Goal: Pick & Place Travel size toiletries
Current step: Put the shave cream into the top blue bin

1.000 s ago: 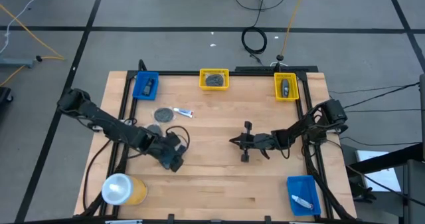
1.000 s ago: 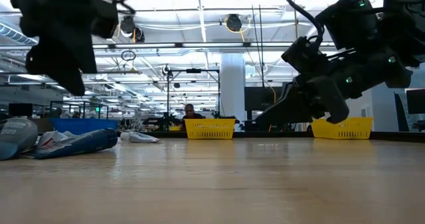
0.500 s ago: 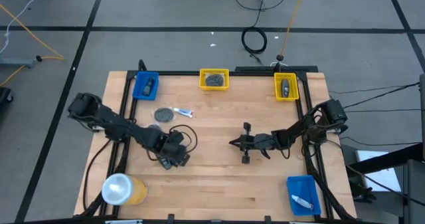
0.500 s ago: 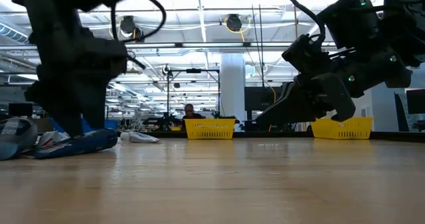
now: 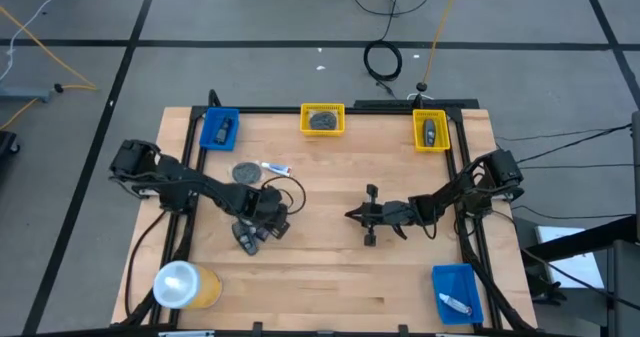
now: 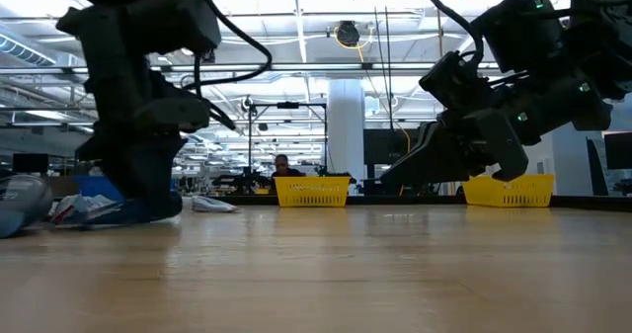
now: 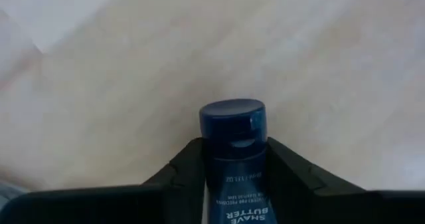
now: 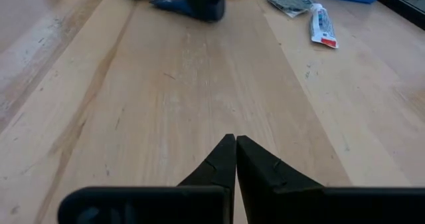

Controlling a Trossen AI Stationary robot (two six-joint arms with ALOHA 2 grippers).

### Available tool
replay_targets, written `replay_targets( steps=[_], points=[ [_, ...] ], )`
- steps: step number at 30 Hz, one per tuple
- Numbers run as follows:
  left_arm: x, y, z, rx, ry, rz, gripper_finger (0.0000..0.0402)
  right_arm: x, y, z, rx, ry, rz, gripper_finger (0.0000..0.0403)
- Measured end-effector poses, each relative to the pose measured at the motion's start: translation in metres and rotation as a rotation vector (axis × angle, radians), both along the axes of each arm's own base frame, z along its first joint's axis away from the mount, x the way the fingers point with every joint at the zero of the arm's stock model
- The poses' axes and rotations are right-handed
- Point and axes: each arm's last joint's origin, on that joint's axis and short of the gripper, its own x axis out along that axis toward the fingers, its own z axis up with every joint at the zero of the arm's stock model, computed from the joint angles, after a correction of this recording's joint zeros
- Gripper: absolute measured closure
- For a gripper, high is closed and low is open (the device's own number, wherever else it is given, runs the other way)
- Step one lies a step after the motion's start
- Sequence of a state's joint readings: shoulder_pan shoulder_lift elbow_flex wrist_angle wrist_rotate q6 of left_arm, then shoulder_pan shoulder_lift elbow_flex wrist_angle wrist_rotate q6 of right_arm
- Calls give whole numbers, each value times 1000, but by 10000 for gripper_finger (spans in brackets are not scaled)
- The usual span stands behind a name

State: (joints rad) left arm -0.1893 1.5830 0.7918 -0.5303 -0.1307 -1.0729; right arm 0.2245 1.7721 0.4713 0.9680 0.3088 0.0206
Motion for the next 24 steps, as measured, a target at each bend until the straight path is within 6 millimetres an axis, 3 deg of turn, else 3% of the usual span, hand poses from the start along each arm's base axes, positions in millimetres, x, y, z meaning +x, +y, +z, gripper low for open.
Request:
replay_targets(
  steps=[5,11,15,24],
  points=[
    [1,26,16,51,59,-9,302,0,0,0,-5,0,1,397],
    [9,71,72,331,166,-28,287,0,0,0,-6,-1,1,397],
    [-3,113,100,467,334,57,291,0,0,0,-6,0,1,397],
    [-50,218,103,533,511,345,289,0,0,0,-6,2,2,397]
  ],
)
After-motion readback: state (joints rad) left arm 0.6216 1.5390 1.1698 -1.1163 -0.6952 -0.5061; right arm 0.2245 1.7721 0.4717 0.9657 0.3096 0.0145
